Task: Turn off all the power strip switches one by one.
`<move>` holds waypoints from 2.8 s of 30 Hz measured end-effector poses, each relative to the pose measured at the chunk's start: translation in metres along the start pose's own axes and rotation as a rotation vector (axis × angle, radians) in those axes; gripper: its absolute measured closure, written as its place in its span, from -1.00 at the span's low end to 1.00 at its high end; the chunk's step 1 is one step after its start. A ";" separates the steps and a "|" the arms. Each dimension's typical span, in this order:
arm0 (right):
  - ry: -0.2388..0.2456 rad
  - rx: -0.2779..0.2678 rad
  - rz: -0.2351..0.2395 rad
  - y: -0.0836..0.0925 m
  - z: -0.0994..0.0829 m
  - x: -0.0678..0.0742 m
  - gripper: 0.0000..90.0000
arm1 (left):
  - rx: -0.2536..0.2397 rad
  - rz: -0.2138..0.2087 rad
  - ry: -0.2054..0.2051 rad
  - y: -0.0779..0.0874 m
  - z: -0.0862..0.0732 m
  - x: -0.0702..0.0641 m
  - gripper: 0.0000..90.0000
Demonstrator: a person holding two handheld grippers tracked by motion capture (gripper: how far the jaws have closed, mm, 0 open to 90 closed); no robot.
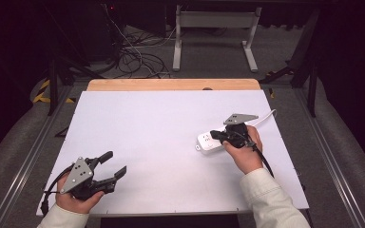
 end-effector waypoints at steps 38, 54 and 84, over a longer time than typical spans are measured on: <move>0.023 0.167 -0.102 -0.016 -0.027 -0.020 1.00 | 0.000 -0.001 0.013 -0.001 -0.001 -0.001 -0.31; 0.006 0.181 -0.104 -0.015 -0.027 -0.020 1.00 | 0.005 -0.001 0.003 -0.001 -0.001 -0.001 -0.31; -0.001 0.211 -0.119 -0.016 -0.025 -0.019 1.00 | 0.007 0.000 -0.002 -0.002 -0.001 -0.002 -0.31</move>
Point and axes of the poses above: each handheld gripper's, and its own axes: y roughly backward along the jaws, z roughly out of its top, x roughly to its left, the point moved 6 cm from there along -y, roughly forward along the jaws, and after that the axes turned 14 degrees about -z, right-handed, at the moved point
